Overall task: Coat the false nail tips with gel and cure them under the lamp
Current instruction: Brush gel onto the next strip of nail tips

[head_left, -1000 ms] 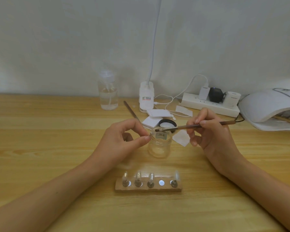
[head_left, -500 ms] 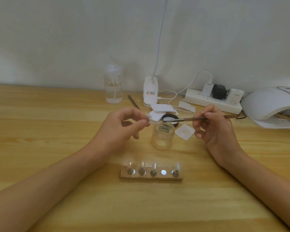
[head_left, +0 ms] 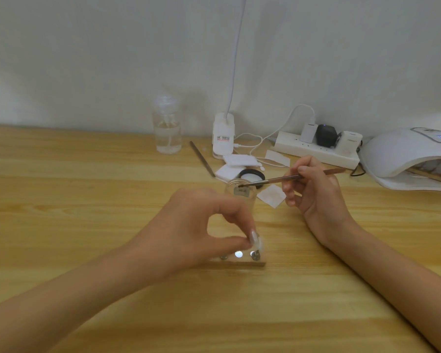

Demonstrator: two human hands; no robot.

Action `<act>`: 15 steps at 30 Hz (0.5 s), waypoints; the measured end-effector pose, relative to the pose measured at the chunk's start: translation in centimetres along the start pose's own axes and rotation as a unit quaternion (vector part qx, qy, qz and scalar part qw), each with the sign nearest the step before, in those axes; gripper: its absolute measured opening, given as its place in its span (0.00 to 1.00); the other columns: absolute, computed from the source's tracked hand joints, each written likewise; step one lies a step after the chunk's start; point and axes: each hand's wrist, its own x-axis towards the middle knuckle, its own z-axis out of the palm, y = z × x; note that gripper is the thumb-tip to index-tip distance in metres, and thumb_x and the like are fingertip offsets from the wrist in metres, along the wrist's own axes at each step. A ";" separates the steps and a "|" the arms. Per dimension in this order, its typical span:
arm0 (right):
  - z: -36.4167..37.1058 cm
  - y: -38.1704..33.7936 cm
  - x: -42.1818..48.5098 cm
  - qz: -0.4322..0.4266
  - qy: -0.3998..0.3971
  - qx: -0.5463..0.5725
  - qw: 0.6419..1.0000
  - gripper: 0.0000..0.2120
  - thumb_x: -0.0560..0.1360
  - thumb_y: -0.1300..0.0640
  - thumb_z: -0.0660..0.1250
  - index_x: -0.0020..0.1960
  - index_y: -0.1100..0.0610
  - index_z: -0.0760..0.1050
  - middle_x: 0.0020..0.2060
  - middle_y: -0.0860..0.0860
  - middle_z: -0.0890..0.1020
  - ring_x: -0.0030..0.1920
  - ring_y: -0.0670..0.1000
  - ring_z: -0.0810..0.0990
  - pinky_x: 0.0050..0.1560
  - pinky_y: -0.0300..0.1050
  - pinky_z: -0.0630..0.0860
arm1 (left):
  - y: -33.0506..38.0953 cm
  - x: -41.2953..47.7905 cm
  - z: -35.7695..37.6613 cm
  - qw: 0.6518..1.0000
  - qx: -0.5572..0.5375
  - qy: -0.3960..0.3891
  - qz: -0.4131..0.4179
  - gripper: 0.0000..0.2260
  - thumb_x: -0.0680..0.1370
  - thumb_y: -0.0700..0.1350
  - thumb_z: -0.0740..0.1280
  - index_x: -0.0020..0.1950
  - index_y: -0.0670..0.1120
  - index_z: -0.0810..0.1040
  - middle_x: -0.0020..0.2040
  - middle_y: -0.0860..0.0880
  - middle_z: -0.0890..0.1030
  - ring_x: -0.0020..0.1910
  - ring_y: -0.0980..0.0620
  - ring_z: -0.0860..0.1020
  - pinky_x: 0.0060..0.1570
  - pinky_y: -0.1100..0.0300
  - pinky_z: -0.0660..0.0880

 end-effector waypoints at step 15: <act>-0.2 0.3 0.1 0.004 -0.005 -0.016 1.000 0.13 0.81 0.64 0.55 0.41 0.56 0.72 0.28 0.51 0.77 0.30 0.48 0.75 0.27 0.37 0.71 | -1.2 -0.7 2.1 0.982 0.169 -0.012 -0.083 0.05 0.69 0.60 0.62 0.43 0.63 0.74 0.51 0.71 0.74 0.55 0.65 0.67 0.56 0.72 0.51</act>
